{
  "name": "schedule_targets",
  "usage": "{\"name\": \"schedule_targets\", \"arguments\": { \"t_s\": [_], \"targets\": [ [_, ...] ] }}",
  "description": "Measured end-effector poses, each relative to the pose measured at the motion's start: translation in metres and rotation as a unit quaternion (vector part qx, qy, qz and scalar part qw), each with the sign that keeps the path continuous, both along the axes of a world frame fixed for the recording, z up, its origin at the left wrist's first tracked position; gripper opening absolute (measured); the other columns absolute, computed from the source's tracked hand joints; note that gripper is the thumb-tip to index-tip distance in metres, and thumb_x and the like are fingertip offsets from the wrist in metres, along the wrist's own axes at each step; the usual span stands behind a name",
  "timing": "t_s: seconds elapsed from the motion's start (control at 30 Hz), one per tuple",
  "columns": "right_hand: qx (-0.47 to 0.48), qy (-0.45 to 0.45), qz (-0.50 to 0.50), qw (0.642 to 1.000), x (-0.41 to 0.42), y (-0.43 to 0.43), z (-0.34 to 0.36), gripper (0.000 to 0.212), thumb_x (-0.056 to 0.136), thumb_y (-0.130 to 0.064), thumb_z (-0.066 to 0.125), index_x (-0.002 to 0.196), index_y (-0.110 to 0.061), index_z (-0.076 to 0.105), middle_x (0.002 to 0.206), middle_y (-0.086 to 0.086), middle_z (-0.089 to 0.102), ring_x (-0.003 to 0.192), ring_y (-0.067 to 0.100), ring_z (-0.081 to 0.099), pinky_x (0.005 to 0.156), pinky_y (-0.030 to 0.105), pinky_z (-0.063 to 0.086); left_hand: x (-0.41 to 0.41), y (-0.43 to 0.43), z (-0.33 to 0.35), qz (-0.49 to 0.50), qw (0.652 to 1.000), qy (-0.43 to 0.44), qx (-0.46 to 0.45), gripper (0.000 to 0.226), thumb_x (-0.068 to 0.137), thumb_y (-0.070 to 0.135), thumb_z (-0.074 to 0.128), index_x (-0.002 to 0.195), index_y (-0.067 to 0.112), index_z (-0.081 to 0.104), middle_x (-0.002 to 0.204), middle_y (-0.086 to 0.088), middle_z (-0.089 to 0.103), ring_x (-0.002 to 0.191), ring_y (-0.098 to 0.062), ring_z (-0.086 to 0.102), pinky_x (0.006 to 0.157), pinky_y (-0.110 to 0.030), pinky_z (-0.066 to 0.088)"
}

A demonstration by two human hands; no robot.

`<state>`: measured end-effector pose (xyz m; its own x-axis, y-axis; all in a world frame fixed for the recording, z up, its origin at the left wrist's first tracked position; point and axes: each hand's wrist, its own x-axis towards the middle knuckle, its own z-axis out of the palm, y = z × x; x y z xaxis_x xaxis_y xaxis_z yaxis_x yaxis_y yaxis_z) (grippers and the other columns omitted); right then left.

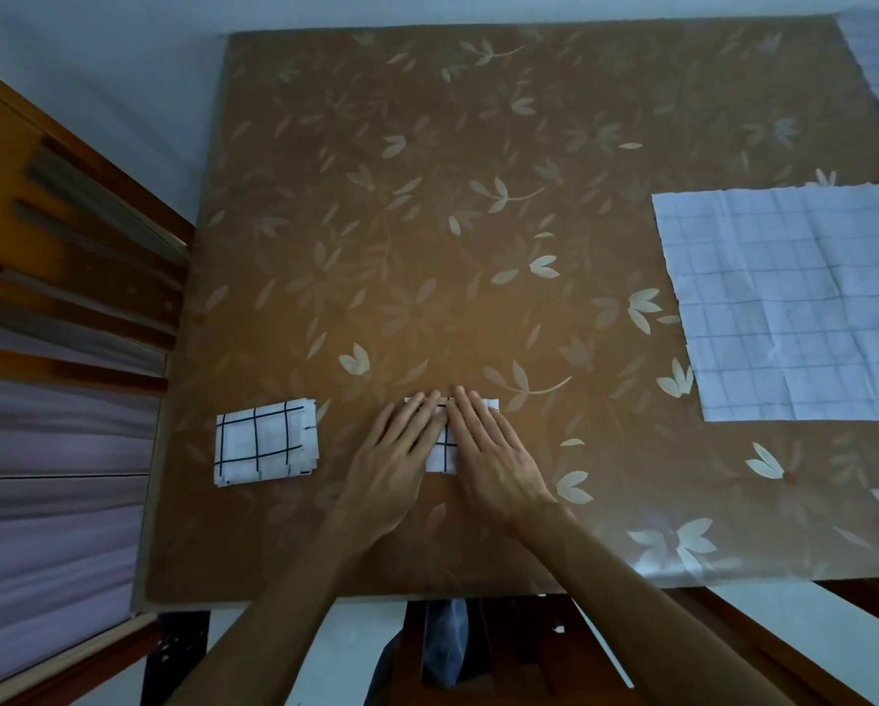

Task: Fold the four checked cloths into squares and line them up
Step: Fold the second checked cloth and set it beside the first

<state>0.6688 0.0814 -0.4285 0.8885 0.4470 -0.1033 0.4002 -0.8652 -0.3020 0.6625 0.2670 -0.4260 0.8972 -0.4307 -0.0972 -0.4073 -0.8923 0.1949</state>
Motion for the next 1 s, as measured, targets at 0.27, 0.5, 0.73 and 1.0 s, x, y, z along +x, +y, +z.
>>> {"name": "schedule_targets", "arguments": {
  "t_s": [0.27,0.5,0.73,1.0],
  "targets": [
    [-0.080,0.024,-0.034,0.996,-0.002,-0.019,-0.002,0.072,0.101,-0.055,0.026,0.157,-0.009,0.020,0.166,0.007,0.013,0.153,0.020,0.011,0.122,0.045,0.012,-0.001,0.023,0.008,0.015,0.999,0.038,0.019,0.063,0.105,0.046,0.026,0.159,0.018,0.008,0.168,0.001,0.002,0.154,-0.013,0.001,0.123,-0.047,0.017],
    [-0.037,-0.010,-0.058,0.998,-0.004,-0.013,0.016,0.065,0.102,-0.038,0.030,0.156,-0.004,0.017,0.165,0.012,0.009,0.154,0.025,0.005,0.123,0.045,0.006,-0.005,0.019,0.007,0.024,0.998,0.043,0.041,0.066,0.104,0.044,0.030,0.159,0.017,0.007,0.168,-0.002,0.000,0.154,-0.017,0.001,0.122,-0.051,0.016],
    [-0.041,0.029,-0.027,0.998,-0.007,0.013,-0.006,0.062,0.102,-0.037,0.028,0.156,-0.009,0.023,0.165,0.007,0.015,0.153,0.022,0.013,0.119,0.043,0.016,-0.005,0.016,0.006,0.043,0.996,0.056,0.062,0.064,0.105,0.049,0.023,0.159,0.019,0.008,0.168,-0.001,0.000,0.154,-0.017,0.000,0.122,-0.052,0.015],
    [-0.070,0.040,-0.021,0.997,-0.001,-0.015,0.007,0.066,0.104,-0.048,0.024,0.157,-0.009,0.020,0.165,0.007,0.013,0.153,0.021,0.012,0.123,0.043,0.013,-0.005,0.010,0.023,0.066,0.993,0.091,0.035,0.065,0.101,0.048,0.033,0.158,0.021,0.017,0.167,-0.001,0.006,0.154,-0.023,0.005,0.121,-0.055,0.018]
  ]
}}
